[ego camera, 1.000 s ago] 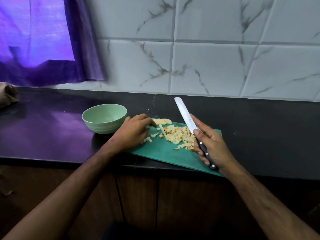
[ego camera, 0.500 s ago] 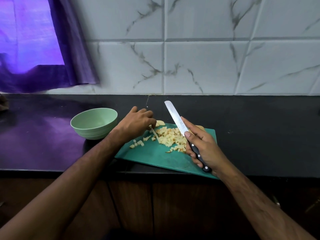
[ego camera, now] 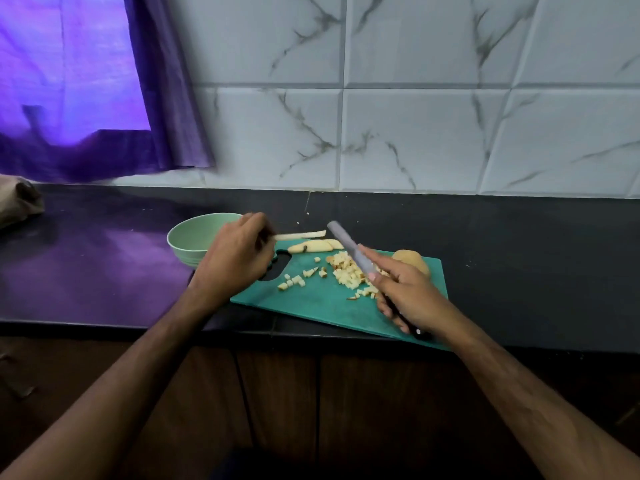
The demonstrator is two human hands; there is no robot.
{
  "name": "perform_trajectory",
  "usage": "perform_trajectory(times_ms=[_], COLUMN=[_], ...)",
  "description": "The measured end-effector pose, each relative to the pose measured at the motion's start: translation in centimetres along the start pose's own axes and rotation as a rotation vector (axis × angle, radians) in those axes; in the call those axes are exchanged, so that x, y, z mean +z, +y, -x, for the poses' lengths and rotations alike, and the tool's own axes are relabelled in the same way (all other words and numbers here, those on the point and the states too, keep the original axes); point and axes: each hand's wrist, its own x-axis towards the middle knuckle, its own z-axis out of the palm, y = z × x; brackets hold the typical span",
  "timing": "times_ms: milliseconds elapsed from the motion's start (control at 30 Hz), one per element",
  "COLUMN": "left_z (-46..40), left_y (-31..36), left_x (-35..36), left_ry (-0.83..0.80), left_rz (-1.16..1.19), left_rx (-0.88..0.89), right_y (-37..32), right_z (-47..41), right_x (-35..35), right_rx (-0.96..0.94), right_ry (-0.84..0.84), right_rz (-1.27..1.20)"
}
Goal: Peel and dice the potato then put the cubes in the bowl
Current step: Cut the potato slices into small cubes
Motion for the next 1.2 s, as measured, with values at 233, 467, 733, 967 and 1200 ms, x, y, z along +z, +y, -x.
perform_trajectory(times_ms=[233,467,733,967,1200], left_z=[6.7,7.5,6.3,4.2,4.1], left_y=[-0.1,-0.4,-0.6,0.4,-0.4], left_x=[-0.8,-0.8,0.5,2.2,3.1], left_ry=[0.106,0.053,-0.073,-0.181,-0.275], left_rz=[0.211,0.237,0.177,0.190,0.246], left_rx=[-0.304,-0.376,-0.330,-0.231,-0.164], right_y=[-4.4,-4.4,-2.9,-2.3,-2.8], right_z=[2.1,1.8,0.1,-0.6,1.3], right_x=[4.2,7.1,2.8,0.3,-0.4], right_rx=[-0.197,-0.213,0.068,0.229,0.212], right_ry=[-0.115,-0.081,-0.058,-0.121,-0.146], right_rz=[0.837,1.057,0.867,0.324,0.288])
